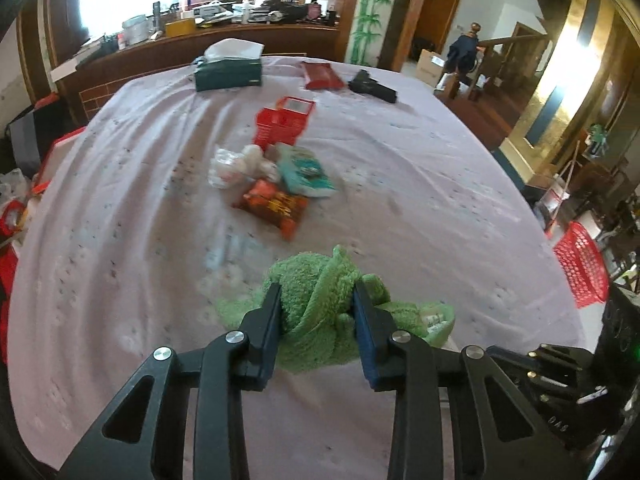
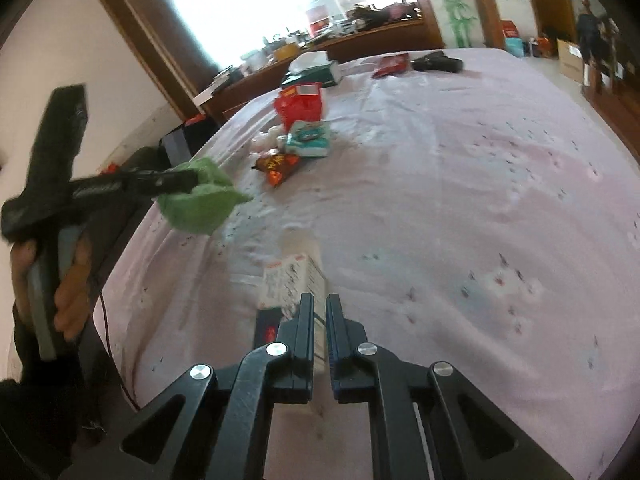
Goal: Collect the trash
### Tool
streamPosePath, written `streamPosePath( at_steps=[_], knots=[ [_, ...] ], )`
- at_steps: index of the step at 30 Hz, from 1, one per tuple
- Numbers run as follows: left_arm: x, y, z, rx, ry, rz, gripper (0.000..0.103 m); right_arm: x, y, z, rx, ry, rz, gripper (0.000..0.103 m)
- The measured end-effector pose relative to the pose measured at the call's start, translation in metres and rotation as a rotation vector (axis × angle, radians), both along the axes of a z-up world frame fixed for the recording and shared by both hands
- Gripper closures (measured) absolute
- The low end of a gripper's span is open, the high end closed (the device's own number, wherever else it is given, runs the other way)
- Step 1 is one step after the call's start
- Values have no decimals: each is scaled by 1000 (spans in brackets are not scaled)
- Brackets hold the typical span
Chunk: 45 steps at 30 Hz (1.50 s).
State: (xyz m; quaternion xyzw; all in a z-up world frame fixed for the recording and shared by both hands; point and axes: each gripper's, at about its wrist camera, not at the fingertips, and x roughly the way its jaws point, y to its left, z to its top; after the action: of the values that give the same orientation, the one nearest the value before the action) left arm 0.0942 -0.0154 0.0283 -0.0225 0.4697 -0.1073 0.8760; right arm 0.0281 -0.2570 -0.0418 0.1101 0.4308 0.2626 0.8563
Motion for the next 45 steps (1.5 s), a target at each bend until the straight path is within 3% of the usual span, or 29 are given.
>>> streamPosePath(
  at_steps=[3,4,5,7,12,16,17,22,29,35,45],
  knots=[
    [-7,0,1,-5,1,20,71,-8,3,3,-20,-14,12,92],
    [-10,2,2,-8,-4,33,71,-10,5,4,-18,-16,17,74],
    [-11,4,4,-11,-5,40,71,-11,7,5,-22,-26,4,48],
    [-16,8,5,-17,-4,56,71,-13,14,7,-16,-40,-6,29],
    [-26,17,9,-53,-9,85,71,-5,45,-2,-87,-20,-3,31],
    [-32,18,9,-69,-15,104,71,4,56,-10,-123,8,-9,49],
    [-34,17,9,-77,-13,104,71,5,56,-12,-138,10,-20,64],
    [-43,9,4,-96,-6,94,71,-8,35,-6,-109,-9,-76,67],
    [-58,-20,12,-128,-52,65,71,-48,-16,33,-37,-107,-234,68],
    [-77,-62,38,-157,-142,-17,71,-96,-59,82,-7,-245,-358,68],
    [-104,-120,75,-165,-246,-138,71,-145,-109,126,5,-374,-532,67]
  ],
)
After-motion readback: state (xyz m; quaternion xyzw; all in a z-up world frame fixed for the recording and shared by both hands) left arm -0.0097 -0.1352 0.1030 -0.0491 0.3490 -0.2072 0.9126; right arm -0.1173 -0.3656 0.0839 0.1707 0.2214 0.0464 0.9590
